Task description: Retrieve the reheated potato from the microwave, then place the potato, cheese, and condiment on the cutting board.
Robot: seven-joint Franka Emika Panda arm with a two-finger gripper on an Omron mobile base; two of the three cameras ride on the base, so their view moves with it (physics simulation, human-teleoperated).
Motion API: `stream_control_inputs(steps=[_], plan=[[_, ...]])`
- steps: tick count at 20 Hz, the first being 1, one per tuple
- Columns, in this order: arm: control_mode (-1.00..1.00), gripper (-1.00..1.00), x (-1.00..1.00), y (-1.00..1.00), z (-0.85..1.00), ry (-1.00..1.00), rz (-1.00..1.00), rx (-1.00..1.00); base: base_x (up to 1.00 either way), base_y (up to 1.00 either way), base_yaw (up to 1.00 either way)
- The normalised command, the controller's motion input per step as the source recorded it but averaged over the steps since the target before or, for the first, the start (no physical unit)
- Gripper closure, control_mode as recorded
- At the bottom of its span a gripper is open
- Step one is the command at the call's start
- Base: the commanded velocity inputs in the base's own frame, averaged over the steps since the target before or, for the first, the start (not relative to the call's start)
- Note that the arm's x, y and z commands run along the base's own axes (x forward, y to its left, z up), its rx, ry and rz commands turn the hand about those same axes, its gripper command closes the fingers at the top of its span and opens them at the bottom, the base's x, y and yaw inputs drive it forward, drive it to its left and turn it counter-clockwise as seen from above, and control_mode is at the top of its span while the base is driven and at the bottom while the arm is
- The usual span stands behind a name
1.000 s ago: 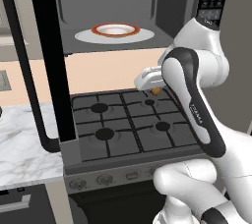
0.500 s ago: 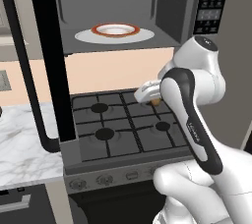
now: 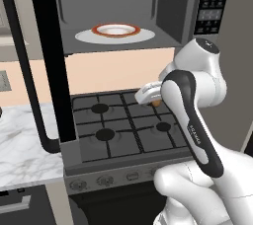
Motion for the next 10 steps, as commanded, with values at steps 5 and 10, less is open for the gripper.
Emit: stream_control_inputs(steps=[5,10], plan=[[-1.00,1.00,0.00,0.00,0.00,0.00,0.00,0.00,0.00,0.00,0.00],[-1.00,1.00,0.00,0.00,0.00,0.00,0.00,0.00,0.00,0.00,0.00]])
